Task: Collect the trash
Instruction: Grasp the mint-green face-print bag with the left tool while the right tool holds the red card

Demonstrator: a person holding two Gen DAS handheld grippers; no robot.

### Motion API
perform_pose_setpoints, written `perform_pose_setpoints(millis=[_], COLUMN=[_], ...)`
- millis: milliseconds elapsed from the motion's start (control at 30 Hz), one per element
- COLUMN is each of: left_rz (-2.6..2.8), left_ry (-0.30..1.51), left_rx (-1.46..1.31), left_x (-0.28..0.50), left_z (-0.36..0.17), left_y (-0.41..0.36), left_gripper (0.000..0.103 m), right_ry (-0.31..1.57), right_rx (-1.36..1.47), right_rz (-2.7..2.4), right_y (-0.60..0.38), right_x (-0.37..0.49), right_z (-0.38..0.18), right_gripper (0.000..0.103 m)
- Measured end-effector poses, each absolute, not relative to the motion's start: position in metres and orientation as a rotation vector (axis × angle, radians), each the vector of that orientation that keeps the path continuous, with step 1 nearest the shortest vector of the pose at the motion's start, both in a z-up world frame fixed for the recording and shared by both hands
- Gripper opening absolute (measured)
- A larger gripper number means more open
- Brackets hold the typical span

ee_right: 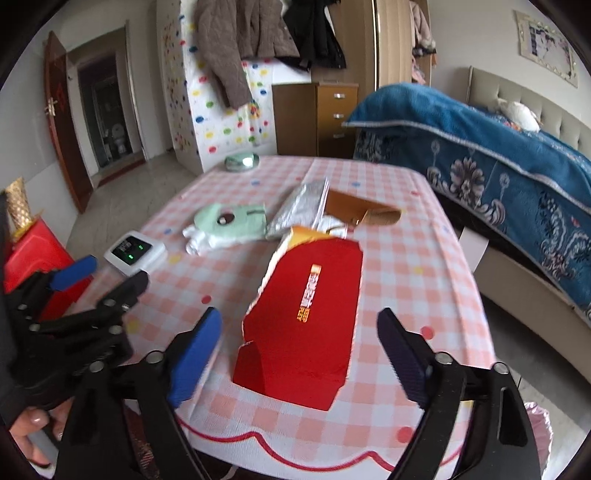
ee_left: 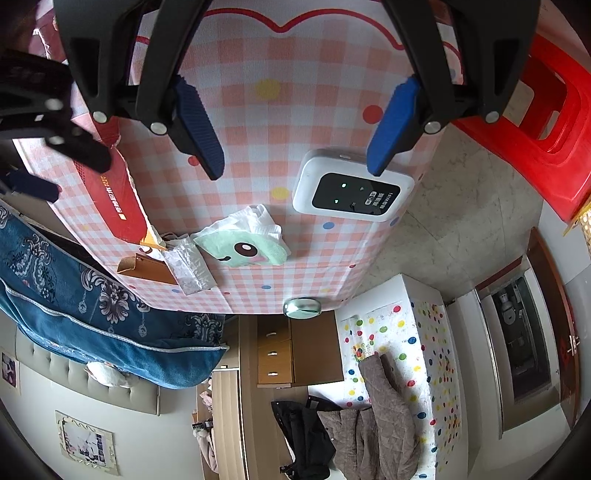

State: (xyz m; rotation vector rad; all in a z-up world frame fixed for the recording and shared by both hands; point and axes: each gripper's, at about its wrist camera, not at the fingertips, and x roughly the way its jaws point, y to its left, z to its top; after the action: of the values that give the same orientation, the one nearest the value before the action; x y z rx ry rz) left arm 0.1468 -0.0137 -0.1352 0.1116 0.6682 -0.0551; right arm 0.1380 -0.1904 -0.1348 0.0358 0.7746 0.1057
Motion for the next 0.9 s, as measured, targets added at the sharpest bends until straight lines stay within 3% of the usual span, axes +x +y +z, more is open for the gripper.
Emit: perform_pose_setpoints(millis=[300, 400, 667, 900], left_rz=[-0.058, -0.058, -0.151, -0.189], left_ry=[0.687, 0.687, 0.738, 0.762], left_rx=[0.089, 0.091, 0.020, 0.025], left_x=[0.151, 0.150, 0.167, 0.207], left_z=[-0.137, -0.137, -0.135, -0.129], left_y=[-0.008, -0.008, -0.005, -0.025], left_gripper=[0.077, 0.077, 0.077, 0.067], right_ry=[0.823, 0.811, 0.641, 0.571], right_rx=[0.034, 0.062, 0.116, 0.137], right_rz=[0.085, 0.089, 0.039, 0.030], right_y=[-0.187, -0.193, -0.223, -0.240], right_x=[0.150, 0.147, 0.121, 0.119], right_z=[-0.158, -0.156, -0.123, -0.109], right_gripper=[0.088, 0.079, 0.078, 0.079])
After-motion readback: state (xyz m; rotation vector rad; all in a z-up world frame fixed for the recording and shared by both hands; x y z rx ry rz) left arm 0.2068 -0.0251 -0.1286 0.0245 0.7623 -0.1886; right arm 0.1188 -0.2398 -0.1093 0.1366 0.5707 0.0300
